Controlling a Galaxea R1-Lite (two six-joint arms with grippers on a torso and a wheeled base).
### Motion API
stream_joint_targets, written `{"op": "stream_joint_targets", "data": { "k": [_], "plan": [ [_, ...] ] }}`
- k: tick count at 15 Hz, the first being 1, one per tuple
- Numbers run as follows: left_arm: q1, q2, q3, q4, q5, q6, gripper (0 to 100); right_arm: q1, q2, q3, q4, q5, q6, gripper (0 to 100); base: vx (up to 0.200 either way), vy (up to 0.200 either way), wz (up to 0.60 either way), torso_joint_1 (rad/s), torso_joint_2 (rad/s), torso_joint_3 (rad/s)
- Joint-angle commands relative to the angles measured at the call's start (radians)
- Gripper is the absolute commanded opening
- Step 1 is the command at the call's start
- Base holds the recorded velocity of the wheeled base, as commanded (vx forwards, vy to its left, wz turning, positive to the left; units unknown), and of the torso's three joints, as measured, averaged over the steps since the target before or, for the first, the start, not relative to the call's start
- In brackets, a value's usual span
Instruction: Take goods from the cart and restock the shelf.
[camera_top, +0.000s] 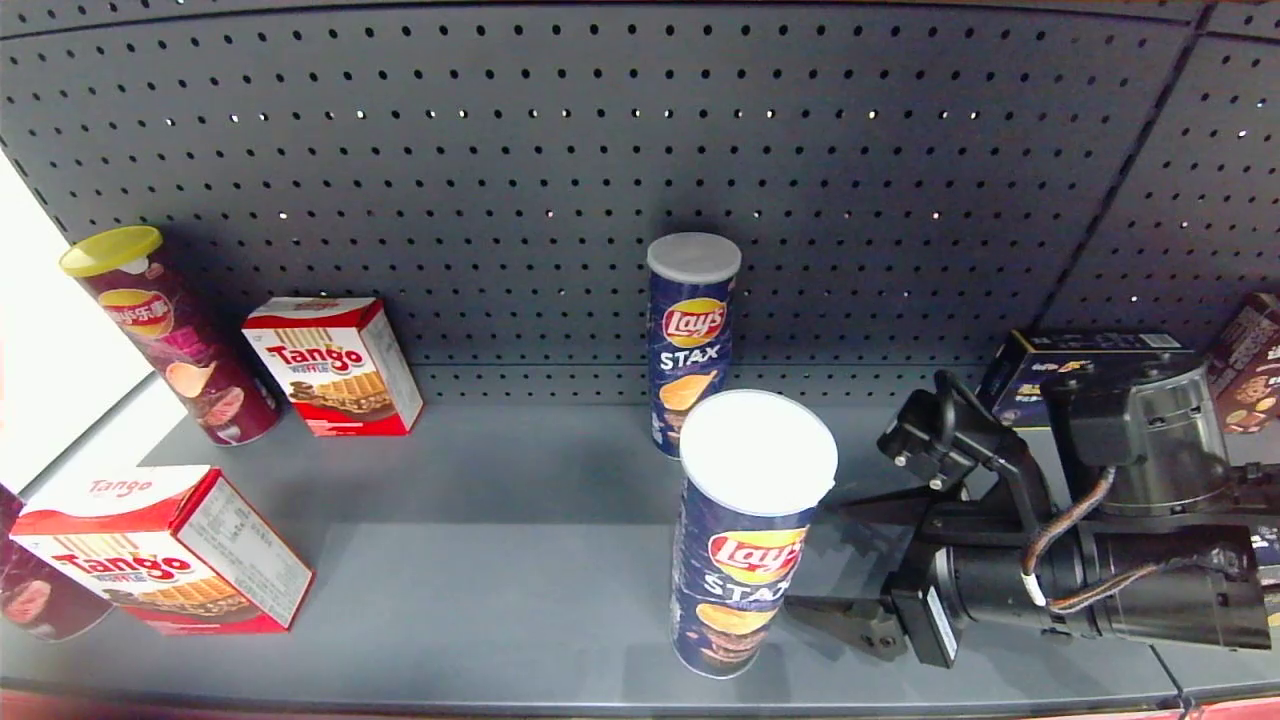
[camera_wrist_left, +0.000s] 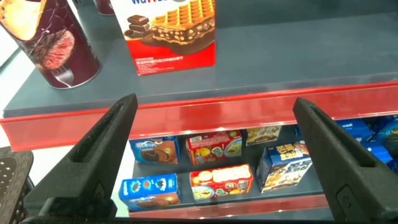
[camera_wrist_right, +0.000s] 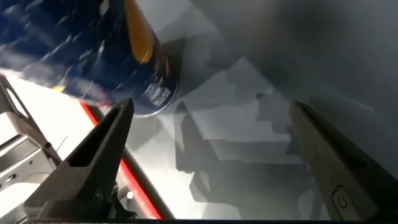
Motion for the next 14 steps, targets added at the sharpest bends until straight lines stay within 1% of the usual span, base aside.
{"op": "stream_joint_targets", "data": {
  "k": [1, 14],
  "plan": [
    [0.0, 0.001, 0.0, 0.0, 0.0, 0.0, 100, 0.005, 0.023, -0.008, -0.005, 0.001, 0.0, 100, 0.0, 0.0, 0.0, 0.0, 0.0, 0.0],
    [0.0, 0.001, 0.0, 0.0, 0.0, 0.0, 100, 0.005, 0.023, -0.012, -0.005, -0.001, 0.0, 100, 0.0, 0.0, 0.0, 0.0, 0.0, 0.0]
  ]
}}
